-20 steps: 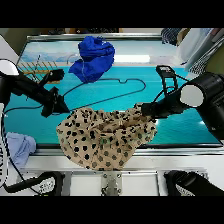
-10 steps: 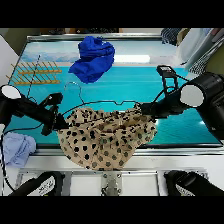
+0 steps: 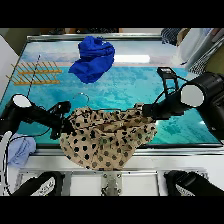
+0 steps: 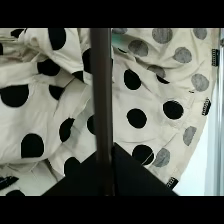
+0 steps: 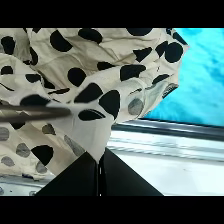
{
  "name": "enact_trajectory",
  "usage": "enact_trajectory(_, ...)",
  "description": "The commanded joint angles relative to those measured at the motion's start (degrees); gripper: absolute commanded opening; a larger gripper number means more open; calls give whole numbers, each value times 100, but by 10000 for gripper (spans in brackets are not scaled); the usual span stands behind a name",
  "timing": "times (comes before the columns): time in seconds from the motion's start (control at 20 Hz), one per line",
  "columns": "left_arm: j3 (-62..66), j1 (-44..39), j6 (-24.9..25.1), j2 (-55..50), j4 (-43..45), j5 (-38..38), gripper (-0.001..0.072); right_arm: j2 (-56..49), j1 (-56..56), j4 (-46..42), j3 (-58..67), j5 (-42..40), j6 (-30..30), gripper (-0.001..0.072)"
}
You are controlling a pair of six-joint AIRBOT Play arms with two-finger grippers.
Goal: Fold the clothes and pants, and hang the long-sleeved shirts on hangers.
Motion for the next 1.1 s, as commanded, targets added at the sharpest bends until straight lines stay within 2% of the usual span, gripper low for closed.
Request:
enact_trajectory(0.0,52,-59,79,11,-61,2,8,4,-2,-24,9,105,-2,13)
enact_trajectory(0.15,96,188,81,11,-356,-247,8,4,-4,-107,31,225,0,14)
enact_trajectory(0.65,92,210,79,11,-317,-686,8,4,-55,-109,63,262,7,13)
enact_trajectory(1.05,92,210,76,7,-282,-579,8,4,-55,-107,66,262,109,13)
